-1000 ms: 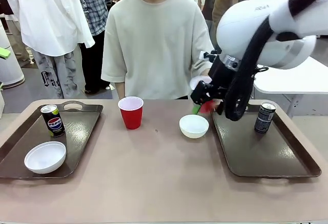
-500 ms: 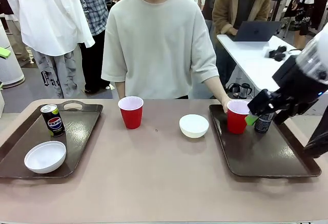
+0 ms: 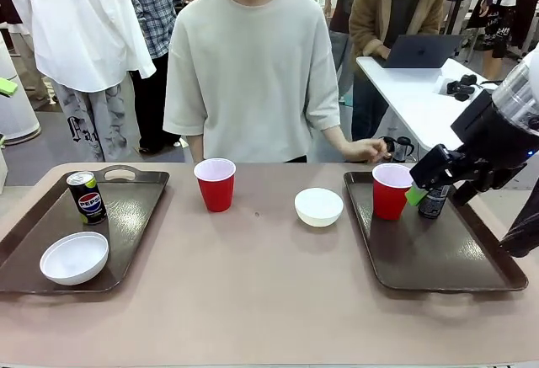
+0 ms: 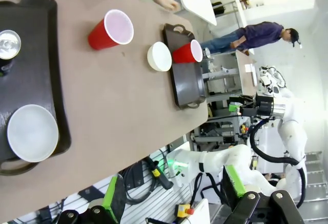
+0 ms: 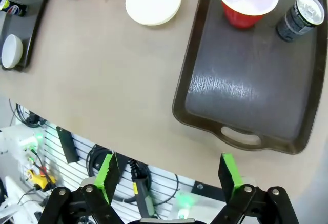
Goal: Prepare tableware on both trays.
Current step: Pick up a Picnic Bowl from the table and place it on a Handle tray.
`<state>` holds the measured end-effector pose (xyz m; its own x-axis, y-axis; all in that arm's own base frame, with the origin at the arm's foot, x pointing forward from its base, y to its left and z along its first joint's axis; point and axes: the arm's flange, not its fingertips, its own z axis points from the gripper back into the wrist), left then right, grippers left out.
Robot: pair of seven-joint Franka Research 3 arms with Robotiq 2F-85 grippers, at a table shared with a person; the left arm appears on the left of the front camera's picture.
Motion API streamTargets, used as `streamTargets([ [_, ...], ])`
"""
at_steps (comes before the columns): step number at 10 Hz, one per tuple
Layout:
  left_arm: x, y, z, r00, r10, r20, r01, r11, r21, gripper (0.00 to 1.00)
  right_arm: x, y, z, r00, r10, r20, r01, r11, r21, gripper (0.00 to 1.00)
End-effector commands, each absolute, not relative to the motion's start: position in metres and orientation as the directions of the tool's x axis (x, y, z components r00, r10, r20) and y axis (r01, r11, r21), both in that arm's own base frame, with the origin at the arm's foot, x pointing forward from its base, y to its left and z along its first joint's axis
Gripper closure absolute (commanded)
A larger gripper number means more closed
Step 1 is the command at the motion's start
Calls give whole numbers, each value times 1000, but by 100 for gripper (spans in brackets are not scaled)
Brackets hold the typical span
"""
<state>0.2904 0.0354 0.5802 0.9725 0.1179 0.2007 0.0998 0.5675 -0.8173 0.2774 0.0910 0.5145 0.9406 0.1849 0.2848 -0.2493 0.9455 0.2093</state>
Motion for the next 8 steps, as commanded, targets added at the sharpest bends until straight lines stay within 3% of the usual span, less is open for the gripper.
streamTargets([
  [1, 290, 36, 582, 972, 117, 202, 105, 554, -826, 0, 299, 104, 509, 952, 153, 267, -204, 963, 175, 0],
  [4, 290, 36, 582, 972, 117, 202, 105, 554, -826, 0, 363, 176, 488, 974, 49, 220, -64, 996, 60, 0],
  [8, 290, 36, 582, 972, 117, 202, 105, 554, -826, 0, 423, 216, 443, 966, -65, 252, 68, 998, -2, 0],
])
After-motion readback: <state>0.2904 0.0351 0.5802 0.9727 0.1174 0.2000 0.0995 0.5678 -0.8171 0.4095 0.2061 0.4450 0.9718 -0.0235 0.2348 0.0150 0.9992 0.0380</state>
